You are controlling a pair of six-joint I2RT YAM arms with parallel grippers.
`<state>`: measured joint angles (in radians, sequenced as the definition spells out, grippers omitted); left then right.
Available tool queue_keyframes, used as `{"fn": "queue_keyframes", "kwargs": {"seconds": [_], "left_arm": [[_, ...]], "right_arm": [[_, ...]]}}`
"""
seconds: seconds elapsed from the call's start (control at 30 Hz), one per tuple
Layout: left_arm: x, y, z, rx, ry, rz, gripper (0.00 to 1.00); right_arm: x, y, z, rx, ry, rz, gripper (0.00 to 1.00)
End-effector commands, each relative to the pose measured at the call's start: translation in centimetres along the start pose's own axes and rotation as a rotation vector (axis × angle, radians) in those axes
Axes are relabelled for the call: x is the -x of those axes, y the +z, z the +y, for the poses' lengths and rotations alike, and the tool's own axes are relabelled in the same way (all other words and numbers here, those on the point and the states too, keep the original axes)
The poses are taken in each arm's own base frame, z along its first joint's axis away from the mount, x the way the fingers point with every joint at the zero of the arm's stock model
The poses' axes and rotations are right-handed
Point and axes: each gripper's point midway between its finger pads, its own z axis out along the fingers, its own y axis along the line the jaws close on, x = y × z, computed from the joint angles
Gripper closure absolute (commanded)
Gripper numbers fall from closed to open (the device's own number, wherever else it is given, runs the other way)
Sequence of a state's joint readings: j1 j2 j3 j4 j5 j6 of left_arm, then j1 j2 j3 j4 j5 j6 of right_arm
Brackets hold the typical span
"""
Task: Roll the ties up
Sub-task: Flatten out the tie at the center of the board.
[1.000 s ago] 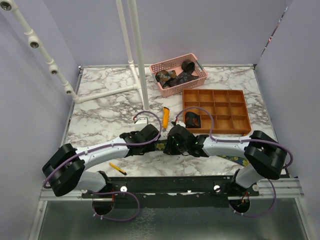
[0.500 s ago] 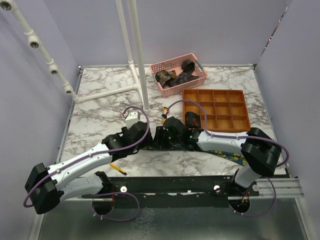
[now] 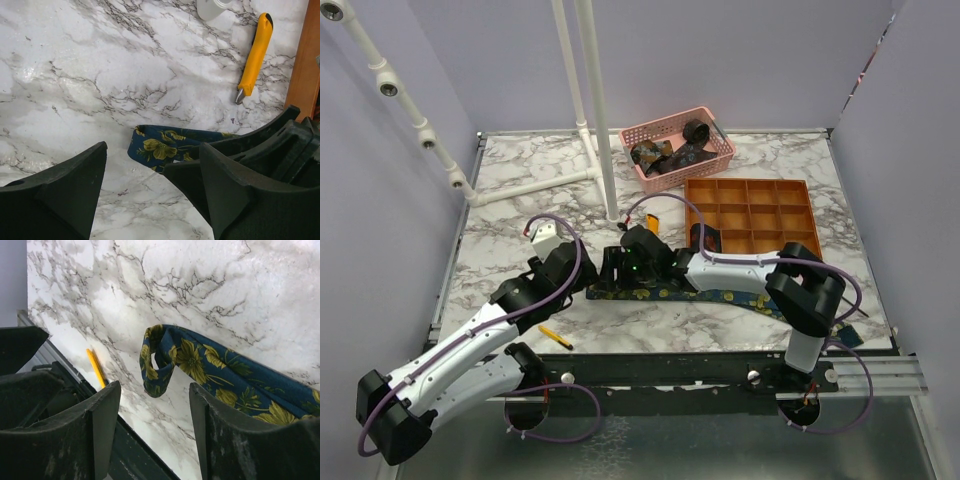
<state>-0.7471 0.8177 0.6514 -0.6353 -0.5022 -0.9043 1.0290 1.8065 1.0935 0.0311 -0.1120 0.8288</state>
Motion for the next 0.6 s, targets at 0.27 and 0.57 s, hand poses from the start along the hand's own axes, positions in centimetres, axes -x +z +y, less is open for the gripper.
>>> {"fn": "queue_keyframes", "kwargs": {"seconds": [0.27,0.57], "left_arm": [[-0.4,0.5,1.4,0.058,0.003,-0.004,0.24],[-1.5,1.2,1.3,0.049,0.012,0.025,0.24]], "right_arm": [[-1.8,1.6,-3.3,-0.149,-0.020,0.069,0.57],[-1.4,1.4,-4.5,-0.156,-0.044,0.059,0.71]]}}
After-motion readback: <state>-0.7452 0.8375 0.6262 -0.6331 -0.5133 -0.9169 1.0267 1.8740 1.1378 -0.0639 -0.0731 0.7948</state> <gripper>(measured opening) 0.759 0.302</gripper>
